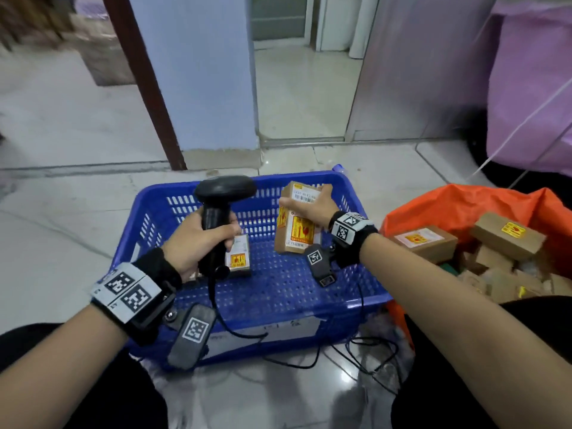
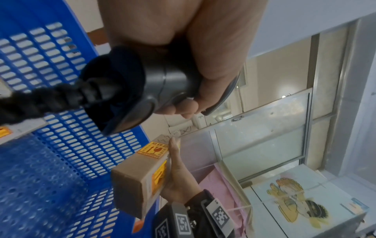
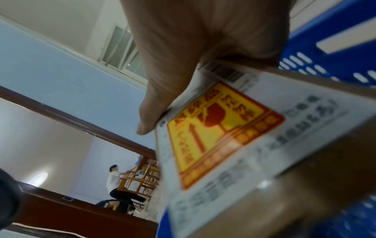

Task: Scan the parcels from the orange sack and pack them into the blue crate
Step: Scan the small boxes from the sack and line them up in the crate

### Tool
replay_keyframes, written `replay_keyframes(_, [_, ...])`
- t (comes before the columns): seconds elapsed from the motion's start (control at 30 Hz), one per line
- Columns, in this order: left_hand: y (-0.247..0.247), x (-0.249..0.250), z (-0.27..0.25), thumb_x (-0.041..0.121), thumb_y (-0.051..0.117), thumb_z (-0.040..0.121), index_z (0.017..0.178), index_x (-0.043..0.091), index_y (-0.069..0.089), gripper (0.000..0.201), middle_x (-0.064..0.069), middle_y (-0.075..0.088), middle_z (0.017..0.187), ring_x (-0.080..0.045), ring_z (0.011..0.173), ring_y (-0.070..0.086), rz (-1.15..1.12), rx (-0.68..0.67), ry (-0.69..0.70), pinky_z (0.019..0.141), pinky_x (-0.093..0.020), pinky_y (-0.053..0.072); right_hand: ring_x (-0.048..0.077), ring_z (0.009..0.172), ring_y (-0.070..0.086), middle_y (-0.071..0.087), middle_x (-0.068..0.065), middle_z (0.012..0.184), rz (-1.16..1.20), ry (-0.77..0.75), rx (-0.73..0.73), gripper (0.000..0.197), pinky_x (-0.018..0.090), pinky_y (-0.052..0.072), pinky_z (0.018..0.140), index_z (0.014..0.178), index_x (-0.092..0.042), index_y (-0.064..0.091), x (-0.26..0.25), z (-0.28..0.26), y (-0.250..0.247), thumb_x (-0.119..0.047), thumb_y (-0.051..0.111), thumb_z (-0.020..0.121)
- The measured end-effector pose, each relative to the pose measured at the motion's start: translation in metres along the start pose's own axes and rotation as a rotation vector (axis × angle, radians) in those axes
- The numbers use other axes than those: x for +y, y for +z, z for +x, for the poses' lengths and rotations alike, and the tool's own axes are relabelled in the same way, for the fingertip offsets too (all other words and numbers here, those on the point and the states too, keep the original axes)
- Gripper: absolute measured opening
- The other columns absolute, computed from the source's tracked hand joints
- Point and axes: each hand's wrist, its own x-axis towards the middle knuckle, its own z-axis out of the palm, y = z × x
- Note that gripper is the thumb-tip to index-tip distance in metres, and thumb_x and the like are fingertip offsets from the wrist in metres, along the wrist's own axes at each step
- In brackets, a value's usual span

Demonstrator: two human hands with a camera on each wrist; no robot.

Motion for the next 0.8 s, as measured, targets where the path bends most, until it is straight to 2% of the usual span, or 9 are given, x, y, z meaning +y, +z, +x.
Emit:
replay_keyframes(0.07, [-0.004, -0.005, -0.002, -0.005, 0.059, 0.088, 0.086, 0.008, 0.054, 0.014, -0.004, 0.051, 0.062, -0.009, 0.047, 0.048, -0.008, 0.054, -0.015, 0.05, -0.022, 0.045, 0.008, 0.081, 0.064, 0.062, 0.005, 0.117, 0.0, -0.034, -0.017, 0.086, 0.028, 0.054, 0.068, 0.127, -0.017, 0.023, 0.006, 0.008, 0.016, -0.039, 0.085, 0.071])
replay_keyframes(0.13, [-0.005, -0.007, 0.0, -0.006, 0.059, 0.088, 0.086, 0.008, 0.054, 0.015, 0.003, 0.052, 0.057, -0.009, 0.046, 0.049, -0.021, 0.071, -0.032, 0.05, -0.023, 0.045, 0.011, 0.08, 0.066, 0.065, 0.01, 0.119, 0.002, -0.055, -0.057, 0.068, 0.031, 0.056, 0.075, 0.116, -0.016, 0.027, 0.011, 0.015, 0.028, -0.029, 0.082, 0.077])
replay_keyframes(0.27, [-0.005, -0.005, 0.006, -0.004, 0.059, 0.089, 0.09, 0.008, 0.055, 0.013, -0.001, 0.051, 0.066, -0.008, 0.048, 0.05, -0.06, 0.063, -0.056, 0.051, -0.022, 0.046, 0.024, 0.094, 0.069, 0.063, 0.015, 0.123, 0.083, -0.034, -0.114, 0.05, 0.039, 0.058, 0.081, 0.118, -0.012, 0.033, 0.011, 0.023, 0.032, -0.019, 0.072, 0.087])
replay_keyframes(0.4, [-0.01, -0.009, 0.007, -0.005, 0.058, 0.089, 0.094, 0.005, 0.053, 0.012, -0.001, 0.051, 0.068, -0.008, 0.049, 0.05, -0.061, 0.053, -0.061, 0.051, -0.021, 0.047, 0.021, 0.085, 0.068, 0.063, 0.014, 0.117, 0.119, 0.037, -0.164, 0.04, 0.034, 0.058, 0.068, 0.12, -0.012, 0.035, 0.006, 0.028, 0.022, -0.007, 0.063, 0.091])
replay_keyframes(0.47, [-0.01, -0.012, 0.007, -0.005, 0.058, 0.089, 0.094, 0.005, 0.052, 0.012, -0.002, 0.05, 0.067, -0.008, 0.048, 0.05, -0.087, 0.068, -0.072, 0.05, -0.021, 0.047, 0.021, 0.085, 0.066, 0.062, 0.013, 0.112, 0.136, 0.055, -0.174, 0.035, 0.034, 0.056, 0.066, 0.121, -0.011, 0.035, 0.002, 0.03, 0.016, -0.004, 0.056, 0.094])
replay_keyframes(0.6, [-0.002, -0.021, 0.009, -0.002, 0.061, 0.088, 0.094, 0.004, 0.054, 0.011, -0.004, 0.05, 0.063, -0.011, 0.05, 0.05, -0.052, 0.051, -0.088, 0.051, -0.022, 0.046, 0.026, 0.095, 0.063, 0.06, 0.014, 0.114, 0.17, 0.093, -0.178, 0.033, 0.04, 0.055, 0.078, 0.128, -0.008, 0.038, -0.001, 0.03, 0.003, -0.007, 0.049, 0.096])
replay_keyframes(0.7, [0.007, -0.027, 0.011, 0.001, 0.063, 0.087, 0.092, 0.007, 0.055, 0.011, -0.004, 0.052, 0.065, -0.013, 0.052, 0.051, -0.016, 0.018, -0.128, 0.054, -0.025, 0.046, 0.03, 0.098, 0.062, 0.061, 0.017, 0.113, 0.153, 0.113, -0.198, 0.033, 0.042, 0.055, 0.081, 0.125, -0.009, 0.041, 0.007, 0.027, -0.001, -0.006, 0.053, 0.094])
replay_keyframes(0.8, [0.015, -0.031, 0.014, 0.003, 0.065, 0.087, 0.092, 0.008, 0.056, 0.011, -0.001, 0.054, 0.068, -0.011, 0.053, 0.053, -0.001, -0.006, -0.147, 0.058, -0.027, 0.048, 0.033, 0.101, 0.066, 0.064, 0.019, 0.116, 0.074, 0.078, -0.205, 0.041, 0.046, 0.056, 0.086, 0.127, -0.012, 0.042, 0.012, 0.031, 0.003, -0.005, 0.06, 0.091])
